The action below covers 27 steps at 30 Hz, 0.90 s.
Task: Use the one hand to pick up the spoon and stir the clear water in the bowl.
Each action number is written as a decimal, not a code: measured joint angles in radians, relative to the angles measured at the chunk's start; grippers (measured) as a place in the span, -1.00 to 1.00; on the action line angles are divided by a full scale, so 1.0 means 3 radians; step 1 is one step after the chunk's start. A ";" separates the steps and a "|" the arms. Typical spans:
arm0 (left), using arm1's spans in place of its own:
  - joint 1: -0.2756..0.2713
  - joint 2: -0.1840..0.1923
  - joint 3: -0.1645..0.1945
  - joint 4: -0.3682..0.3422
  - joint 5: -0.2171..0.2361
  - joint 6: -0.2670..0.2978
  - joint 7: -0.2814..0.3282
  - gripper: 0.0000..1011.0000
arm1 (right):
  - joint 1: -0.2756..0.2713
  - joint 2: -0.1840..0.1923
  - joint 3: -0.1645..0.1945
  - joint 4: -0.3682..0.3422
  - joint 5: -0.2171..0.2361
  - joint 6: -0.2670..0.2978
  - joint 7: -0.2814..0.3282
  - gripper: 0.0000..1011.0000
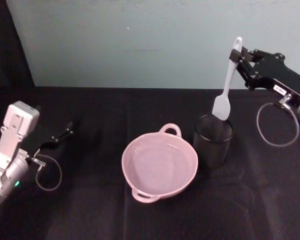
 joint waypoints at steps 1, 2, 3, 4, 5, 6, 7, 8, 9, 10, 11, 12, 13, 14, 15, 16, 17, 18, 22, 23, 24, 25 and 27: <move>0.0000 0.0000 0.0000 0.0000 0.0000 0.0000 0.0000 0.99 | 0.0000 0.0000 -0.0001 0.0000 0.0000 0.0000 0.0000 -0.76; 0.0000 0.0000 0.0000 0.0000 0.0000 0.0000 0.0000 0.99 | 0.0000 0.0000 -0.0001 0.0001 0.0000 -0.0001 0.0000 -0.76; 0.0000 0.0000 0.0000 0.0000 0.0000 0.0000 0.0000 0.99 | 0.0000 0.0000 -0.0002 0.0002 0.0000 -0.0002 -0.0001 -0.76; 0.0000 0.0000 0.0000 0.0000 0.0000 0.0000 0.0000 0.99 | 0.0000 0.0000 -0.0002 0.0002 0.0000 -0.0002 -0.0001 -0.76; 0.0000 0.0000 0.0000 0.0000 0.0000 0.0000 0.0000 0.99 | 0.0000 0.0000 -0.0003 0.0004 0.0000 -0.0004 -0.0002 -0.76; 0.0000 0.0000 0.0000 0.0000 0.0000 0.0000 0.0000 0.99 | 0.0000 0.0000 -0.0004 0.0005 0.0000 -0.0005 -0.0002 -0.76; 0.0000 0.0000 0.0000 0.0000 0.0000 0.0000 0.0000 0.99 | 0.0000 0.0000 -0.0004 0.0006 0.0000 -0.0006 -0.0002 -0.76; 0.0000 0.0000 0.0000 0.0000 0.0000 0.0000 0.0000 0.99 | -0.0001 0.0000 -0.0005 0.0007 0.0000 -0.0007 -0.0003 -0.76; 0.0000 0.0000 0.0000 0.0000 0.0000 0.0000 0.0000 0.99 | -0.0001 0.0000 -0.0006 0.0008 0.0000 -0.0009 -0.0004 -0.76; 0.0000 0.0000 0.0000 0.0000 0.0000 0.0000 0.0000 0.99 | -0.0001 0.0000 -0.0006 0.0009 0.0000 -0.0010 -0.0004 -0.76; 0.0000 0.0000 0.0000 0.0000 0.0000 0.0000 0.0000 0.99 | -0.0002 0.0000 -0.0007 0.0010 0.0000 -0.0012 -0.0004 -0.76; 0.0000 0.0000 0.0000 0.0000 0.0000 0.0000 0.0000 0.99 | -0.0002 0.0000 -0.0007 0.0011 0.0000 -0.0014 -0.0004 -0.76; 0.0000 0.0000 0.0000 0.0000 0.0000 0.0000 0.0000 0.99 | -0.0002 0.0000 -0.0007 0.0011 0.0000 -0.0015 -0.0004 -0.76; 0.0000 0.0000 0.0000 0.0000 0.0000 0.0000 0.0000 0.99 | -0.0002 0.0000 -0.0008 0.0012 0.0001 -0.0016 -0.0004 -0.76; 0.0000 0.0000 0.0000 0.0000 0.0000 0.0000 0.0000 0.99 | -0.0002 0.0000 -0.0008 0.0013 0.0001 -0.0017 -0.0004 -0.76; 0.0000 0.0000 0.0000 0.0000 0.0000 0.0000 0.0000 0.99 | -0.0003 0.0000 -0.0008 0.0013 0.0001 -0.0018 -0.0004 -0.76; 0.0000 0.0000 0.0000 0.0000 0.0000 0.0000 0.0000 0.99 | -0.0003 0.0000 -0.0009 0.0014 0.0001 -0.0019 -0.0004 -0.76; 0.0000 0.0000 0.0000 0.0000 0.0000 0.0000 0.0000 0.99 | -0.0003 0.0000 -0.0009 0.0014 0.0001 -0.0019 -0.0004 -0.76; 0.0000 0.0000 0.0000 0.0000 0.0000 0.0000 0.0000 0.99 | -0.0004 0.0000 -0.0010 0.0015 0.0002 -0.0023 -0.0004 -0.76; 0.0000 0.0000 0.0000 0.0000 0.0000 0.0000 0.0000 0.99 | -0.0004 0.0000 -0.0011 0.0016 0.0002 -0.0023 -0.0004 -0.76; 0.0000 0.0000 0.0000 0.0000 0.0000 0.0000 0.0000 0.99 | -0.0005 0.0000 -0.0011 0.0016 0.0003 -0.0024 -0.0004 -0.76; 0.0000 0.0000 0.0000 0.0000 0.0000 0.0000 0.0000 0.99 | -0.0005 0.0000 -0.0011 0.0016 0.0003 -0.0024 -0.0004 -0.76; 0.0000 0.0000 0.0000 0.0000 0.0000 0.0000 0.0000 0.99 | -0.0005 0.0000 -0.0011 0.0017 0.0004 -0.0025 -0.0003 -0.76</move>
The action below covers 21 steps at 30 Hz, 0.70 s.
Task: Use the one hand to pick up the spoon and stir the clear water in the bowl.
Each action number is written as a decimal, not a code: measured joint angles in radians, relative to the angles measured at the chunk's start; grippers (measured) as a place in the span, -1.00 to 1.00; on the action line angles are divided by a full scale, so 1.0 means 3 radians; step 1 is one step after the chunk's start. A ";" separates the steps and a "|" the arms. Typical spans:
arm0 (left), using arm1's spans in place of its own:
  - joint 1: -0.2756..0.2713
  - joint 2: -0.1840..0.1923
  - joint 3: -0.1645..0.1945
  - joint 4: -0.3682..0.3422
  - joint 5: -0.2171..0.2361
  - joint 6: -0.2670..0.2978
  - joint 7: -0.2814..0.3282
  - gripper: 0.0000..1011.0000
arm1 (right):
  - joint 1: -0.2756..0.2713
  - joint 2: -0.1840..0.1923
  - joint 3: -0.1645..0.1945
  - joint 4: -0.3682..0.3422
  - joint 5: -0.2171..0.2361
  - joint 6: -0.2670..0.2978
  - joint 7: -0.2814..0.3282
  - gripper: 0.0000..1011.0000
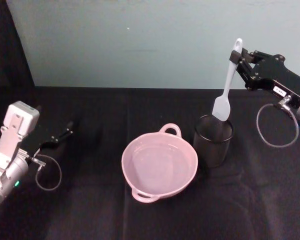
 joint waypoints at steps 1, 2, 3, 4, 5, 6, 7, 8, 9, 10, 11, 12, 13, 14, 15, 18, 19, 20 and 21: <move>0.0000 0.0000 0.0000 0.0000 0.0000 0.0000 0.0000 0.99 | 0.0000 0.0000 0.0000 0.0000 0.0000 0.0000 0.0000 -0.76; 0.0000 0.0000 0.0000 0.0000 0.0000 0.0000 0.0000 0.99 | 0.0000 0.0000 0.0000 0.0000 0.0000 -0.0001 0.0000 -0.76; 0.0000 0.0000 0.0000 0.0000 0.0000 0.0000 0.0000 0.99 | 0.0000 0.0000 0.0000 0.0001 0.0000 -0.0001 0.0000 -0.76; 0.0000 0.0000 0.0000 0.0000 0.0000 0.0000 0.0000 0.99 | 0.0000 0.0000 0.0000 0.0001 0.0001 -0.0002 0.0000 -0.76; 0.0000 0.0000 0.0000 0.0000 0.0000 0.0000 0.0000 0.99 | 0.0000 0.0000 0.0000 0.0001 0.0001 -0.0002 0.0000 -0.76; 0.0000 0.0000 0.0000 0.0000 0.0000 0.0000 0.0000 0.99 | 0.0000 0.0000 0.0000 0.0002 0.0001 -0.0002 0.0000 -0.76; 0.0000 0.0000 0.0000 0.0000 0.0000 0.0000 0.0000 0.99 | 0.0000 0.0000 0.0000 0.0002 0.0001 -0.0002 0.0000 -0.76; 0.0000 0.0000 0.0000 0.0000 0.0000 0.0000 0.0000 0.99 | 0.0000 0.0000 0.0000 0.0002 0.0001 -0.0003 0.0000 -0.76; 0.0000 0.0000 0.0000 0.0000 0.0000 0.0000 0.0000 0.99 | 0.0000 0.0000 0.0000 0.0003 0.0001 -0.0002 0.0000 -0.76; 0.0000 0.0000 0.0000 0.0000 0.0000 0.0000 0.0000 0.99 | 0.0000 0.0000 0.0000 0.0003 0.0001 -0.0003 0.0000 -0.76; 0.0000 0.0000 0.0000 0.0000 0.0000 0.0000 0.0000 0.99 | 0.0000 0.0000 0.0000 0.0003 0.0001 -0.0003 0.0000 -0.76; 0.0000 0.0000 0.0000 0.0000 0.0000 0.0000 0.0000 0.99 | 0.0000 0.0000 0.0000 0.0003 0.0001 -0.0003 0.0000 -0.76; 0.0000 0.0000 0.0000 0.0000 0.0000 0.0000 0.0000 0.99 | 0.0000 0.0000 0.0000 0.0003 0.0001 -0.0003 0.0000 -0.76; 0.0000 0.0000 0.0000 0.0000 0.0000 0.0000 0.0000 0.99 | 0.0000 0.0000 0.0000 0.0003 0.0001 -0.0003 0.0000 -0.76; 0.0000 0.0000 0.0000 0.0000 0.0000 0.0000 0.0000 0.99 | 0.0000 0.0000 0.0000 0.0003 0.0001 -0.0003 0.0000 -0.76; 0.0000 0.0000 0.0000 0.0000 0.0000 0.0000 0.0000 0.99 | 0.0000 0.0000 0.0000 0.0003 0.0001 -0.0003 0.0000 -0.76; 0.0000 0.0000 0.0000 0.0000 0.0000 0.0000 0.0000 0.99 | 0.0000 0.0000 0.0000 0.0003 0.0001 -0.0003 0.0000 -0.76; 0.0000 0.0000 0.0000 0.0000 0.0000 0.0000 0.0000 0.99 | 0.0000 0.0000 0.0000 0.0003 0.0001 -0.0003 0.0000 -0.76; 0.0000 0.0000 0.0000 0.0000 0.0000 0.0000 0.0000 0.99 | 0.0000 0.0000 0.0000 0.0003 0.0001 -0.0003 0.0000 -0.76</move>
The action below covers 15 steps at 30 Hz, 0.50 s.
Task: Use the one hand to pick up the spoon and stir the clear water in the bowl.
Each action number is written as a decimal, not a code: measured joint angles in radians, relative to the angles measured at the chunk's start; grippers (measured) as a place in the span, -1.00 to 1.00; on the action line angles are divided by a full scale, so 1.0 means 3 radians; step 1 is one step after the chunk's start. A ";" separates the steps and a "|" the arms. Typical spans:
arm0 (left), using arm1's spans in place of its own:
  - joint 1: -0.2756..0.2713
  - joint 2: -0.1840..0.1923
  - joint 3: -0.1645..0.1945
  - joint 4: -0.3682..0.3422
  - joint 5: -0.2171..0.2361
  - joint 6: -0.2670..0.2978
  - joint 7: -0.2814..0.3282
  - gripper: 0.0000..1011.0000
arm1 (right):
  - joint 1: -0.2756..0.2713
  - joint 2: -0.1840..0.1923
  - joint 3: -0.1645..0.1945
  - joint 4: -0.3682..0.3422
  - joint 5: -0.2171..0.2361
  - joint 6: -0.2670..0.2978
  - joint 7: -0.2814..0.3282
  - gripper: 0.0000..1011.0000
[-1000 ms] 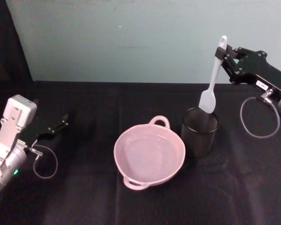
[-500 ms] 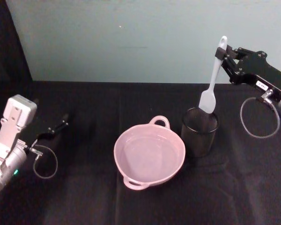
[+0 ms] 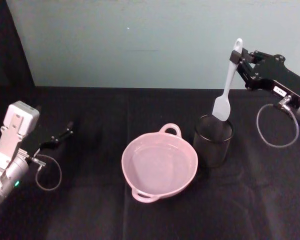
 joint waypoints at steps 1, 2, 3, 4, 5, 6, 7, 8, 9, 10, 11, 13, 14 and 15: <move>0.0000 0.0000 0.0000 0.0000 0.0000 0.0000 0.0000 0.99 | 0.0000 0.0000 0.0000 0.0000 0.0000 0.0000 0.0000 -0.76; 0.0000 0.0000 0.0000 0.0000 0.0000 0.0000 0.0000 0.99 | 0.0000 0.0000 0.0000 0.0000 0.0000 0.0000 0.0000 -0.76; 0.0000 0.0000 0.0000 0.0000 0.0000 0.0000 0.0000 0.99 | 0.0000 0.0000 0.0000 0.0000 0.0000 0.0000 0.0000 -0.76; 0.0000 0.0000 0.0000 0.0000 0.0000 0.0000 0.0000 0.99 | 0.0000 0.0000 0.0000 0.0000 0.0000 0.0000 0.0000 -0.76; 0.0000 0.0000 0.0000 0.0000 0.0000 0.0000 0.0000 0.99 | 0.0000 0.0000 0.0000 0.0000 0.0000 0.0000 0.0000 -0.76; 0.0000 0.0000 0.0000 0.0000 0.0000 0.0000 0.0000 0.99 | 0.0000 0.0000 0.0000 0.0000 0.0000 0.0000 0.0000 -0.76; 0.0000 0.0000 0.0000 0.0000 0.0000 0.0000 0.0000 0.99 | 0.0000 0.0000 0.0000 0.0000 0.0000 0.0000 0.0000 -0.76; 0.0000 0.0000 0.0000 0.0000 0.0000 0.0000 0.0000 0.99 | 0.0000 0.0000 0.0000 0.0000 0.0000 0.0000 0.0000 -0.76; 0.0000 0.0000 0.0000 0.0000 0.0000 0.0000 0.0000 0.99 | 0.0000 0.0000 0.0000 0.0000 0.0000 0.0000 0.0000 -0.76; 0.0000 0.0000 0.0000 0.0000 0.0000 0.0000 0.0000 0.99 | 0.0000 0.0000 0.0000 0.0000 0.0000 0.0000 0.0000 -0.76; 0.0000 0.0000 0.0000 0.0000 0.0000 0.0000 0.0000 0.99 | 0.0000 0.0000 0.0000 0.0000 0.0000 0.0000 0.0000 -0.76; 0.0000 0.0000 0.0000 0.0000 0.0000 0.0000 0.0000 0.99 | 0.0000 0.0000 0.0000 0.0000 0.0000 0.0000 0.0000 -0.76; 0.0000 0.0000 0.0000 0.0000 0.0000 0.0000 0.0000 0.99 | 0.0000 0.0000 0.0000 0.0000 0.0000 0.0000 0.0000 -0.76; 0.0000 0.0000 0.0000 0.0000 0.0000 0.0000 0.0000 0.99 | 0.0000 0.0000 0.0000 0.0000 0.0000 0.0000 0.0000 -0.76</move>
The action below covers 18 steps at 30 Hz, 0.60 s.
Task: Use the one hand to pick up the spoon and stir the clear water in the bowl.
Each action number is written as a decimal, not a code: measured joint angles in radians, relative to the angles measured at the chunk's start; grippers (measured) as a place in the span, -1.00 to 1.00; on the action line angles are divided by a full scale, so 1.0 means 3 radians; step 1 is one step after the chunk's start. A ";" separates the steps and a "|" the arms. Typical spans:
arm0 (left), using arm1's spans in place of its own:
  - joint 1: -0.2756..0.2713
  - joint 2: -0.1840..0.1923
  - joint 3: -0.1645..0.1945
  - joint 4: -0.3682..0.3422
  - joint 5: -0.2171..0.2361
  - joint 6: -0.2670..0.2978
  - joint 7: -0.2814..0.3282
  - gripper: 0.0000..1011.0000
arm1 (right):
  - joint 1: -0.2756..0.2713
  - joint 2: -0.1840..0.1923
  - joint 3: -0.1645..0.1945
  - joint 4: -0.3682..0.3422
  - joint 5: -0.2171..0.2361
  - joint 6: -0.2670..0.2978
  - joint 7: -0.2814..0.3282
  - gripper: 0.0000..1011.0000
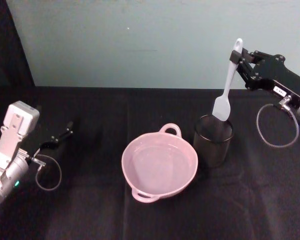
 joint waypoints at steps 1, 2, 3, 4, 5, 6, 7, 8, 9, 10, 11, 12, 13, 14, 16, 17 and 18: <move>0.0000 0.0000 0.0000 0.0000 0.0000 0.0000 0.0000 0.99 | 0.0000 0.0000 0.0000 0.0000 0.0000 0.0000 0.0000 -0.76; 0.0000 0.0000 0.0000 0.0000 0.0000 0.0000 0.0000 0.99 | 0.0000 0.0000 0.0000 0.0000 0.0000 0.0000 0.0000 -0.76; 0.0000 0.0000 0.0000 0.0000 0.0000 0.0000 0.0000 0.99 | 0.0000 0.0000 0.0000 0.0000 0.0000 0.0000 0.0000 -0.76; 0.0000 0.0000 0.0000 0.0000 0.0000 0.0000 0.0000 0.99 | 0.0000 0.0000 0.0000 0.0000 0.0000 0.0000 0.0000 -0.76; 0.0000 0.0000 0.0000 0.0000 0.0000 0.0000 0.0000 0.99 | 0.0000 0.0000 0.0000 0.0000 0.0000 0.0000 0.0000 -0.76; 0.0000 0.0000 0.0000 0.0000 0.0000 0.0000 0.0000 0.99 | 0.0000 0.0000 0.0000 0.0000 0.0000 0.0000 0.0000 -0.76; 0.0000 0.0000 0.0000 0.0000 0.0000 0.0000 0.0000 0.99 | 0.0000 0.0000 0.0000 0.0000 0.0000 0.0000 0.0000 -0.76; 0.0000 0.0000 0.0000 0.0000 0.0000 0.0000 0.0000 0.99 | 0.0000 0.0000 0.0000 0.0000 0.0000 0.0000 0.0000 -0.76; 0.0000 0.0000 0.0000 0.0000 0.0000 0.0000 0.0000 0.99 | -0.0002 -0.0002 0.0002 0.0000 0.0000 0.0000 0.0001 -0.76; 0.0000 0.0000 0.0000 0.0000 0.0000 0.0000 0.0000 0.99 | -0.0007 -0.0012 0.0008 -0.0005 -0.0002 0.0000 0.0007 -0.76; 0.0000 0.0000 0.0000 0.0000 0.0000 0.0000 0.0000 0.99 | -0.0009 -0.0020 0.0009 -0.0011 -0.0003 -0.0001 0.0012 -0.76; 0.0000 0.0000 0.0000 0.0000 0.0000 0.0000 0.0000 0.99 | -0.0011 -0.0028 0.0010 -0.0016 -0.0004 -0.0001 0.0019 -0.76; 0.0000 0.0000 0.0000 0.0000 0.0000 0.0000 0.0000 0.99 | -0.0012 -0.0039 0.0010 -0.0022 -0.0005 -0.0001 0.0032 -0.76; 0.0000 0.0000 0.0000 0.0000 0.0000 0.0000 0.0000 0.99 | -0.0013 -0.0067 0.0002 -0.0034 -0.0004 -0.0003 0.0061 -0.76; 0.0000 0.0000 0.0000 0.0000 0.0000 0.0000 0.0000 0.99 | -0.0019 -0.0126 -0.0025 -0.0049 0.0001 -0.0007 0.0114 -0.76; 0.0000 0.0000 0.0000 0.0000 0.0000 0.0000 0.0000 0.99 | -0.0019 -0.0126 -0.0025 -0.0049 0.0001 -0.0007 0.0114 -0.76; 0.0000 0.0000 0.0000 0.0000 0.0000 0.0000 0.0000 0.99 | -0.0019 -0.0165 -0.0051 -0.0057 0.0001 -0.0008 0.0151 -0.76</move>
